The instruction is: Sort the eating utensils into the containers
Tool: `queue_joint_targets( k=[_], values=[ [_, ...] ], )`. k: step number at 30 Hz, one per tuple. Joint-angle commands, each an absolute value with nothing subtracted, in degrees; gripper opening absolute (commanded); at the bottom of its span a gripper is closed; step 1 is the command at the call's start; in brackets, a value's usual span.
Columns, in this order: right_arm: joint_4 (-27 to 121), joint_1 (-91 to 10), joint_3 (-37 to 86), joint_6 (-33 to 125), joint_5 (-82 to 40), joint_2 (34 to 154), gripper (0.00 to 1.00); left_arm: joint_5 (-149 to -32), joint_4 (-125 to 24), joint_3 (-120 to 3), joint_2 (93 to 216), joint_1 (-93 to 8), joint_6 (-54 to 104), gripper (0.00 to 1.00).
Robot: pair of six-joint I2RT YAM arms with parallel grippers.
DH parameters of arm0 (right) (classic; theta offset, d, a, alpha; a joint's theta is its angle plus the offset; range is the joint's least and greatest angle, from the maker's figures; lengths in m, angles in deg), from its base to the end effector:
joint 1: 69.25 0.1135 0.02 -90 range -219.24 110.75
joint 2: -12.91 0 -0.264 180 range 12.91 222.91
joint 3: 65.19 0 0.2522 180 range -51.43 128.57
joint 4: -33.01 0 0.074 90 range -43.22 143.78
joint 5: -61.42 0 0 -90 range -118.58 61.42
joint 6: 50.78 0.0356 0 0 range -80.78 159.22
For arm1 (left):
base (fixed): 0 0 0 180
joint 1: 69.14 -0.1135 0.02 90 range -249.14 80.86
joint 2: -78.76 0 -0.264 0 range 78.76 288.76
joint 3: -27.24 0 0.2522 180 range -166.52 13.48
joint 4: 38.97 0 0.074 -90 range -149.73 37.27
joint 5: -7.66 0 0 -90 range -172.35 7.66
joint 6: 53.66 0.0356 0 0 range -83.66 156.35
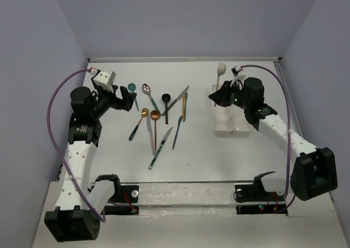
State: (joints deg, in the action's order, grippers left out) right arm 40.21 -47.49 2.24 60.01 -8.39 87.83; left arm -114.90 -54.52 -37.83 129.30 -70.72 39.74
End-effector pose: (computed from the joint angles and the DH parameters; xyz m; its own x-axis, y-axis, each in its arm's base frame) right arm 0.2790 0.1246 0.3083 -0.4537 0.1776 -0.8733 -0.5316 0.7326 0.4252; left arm 0.2008 -0.0136 0.3787 0.0128 0.0504 -0.9986 0.5148 0.8559 0.0497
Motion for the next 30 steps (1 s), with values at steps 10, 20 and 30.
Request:
queue_joint_targets(
  k=[10, 20, 30],
  values=[
    [52.14, -65.37, 1.30, 57.85, 16.96, 99.57, 0.00, -113.46, -56.78, -38.90, 129.82, -70.90, 44.43, 0.99],
    [59.16, -65.38, 7.01, 55.66, 8.43, 107.65, 0.00, -113.90, -56.25, -37.85, 130.26, -70.90, 44.78, 0.99],
    [59.17, -65.38, 6.40, 50.82, 16.78, 98.27, 0.00, -120.92, -55.46, -38.72, 131.75, -70.11, 45.31, 0.78]
  ],
)
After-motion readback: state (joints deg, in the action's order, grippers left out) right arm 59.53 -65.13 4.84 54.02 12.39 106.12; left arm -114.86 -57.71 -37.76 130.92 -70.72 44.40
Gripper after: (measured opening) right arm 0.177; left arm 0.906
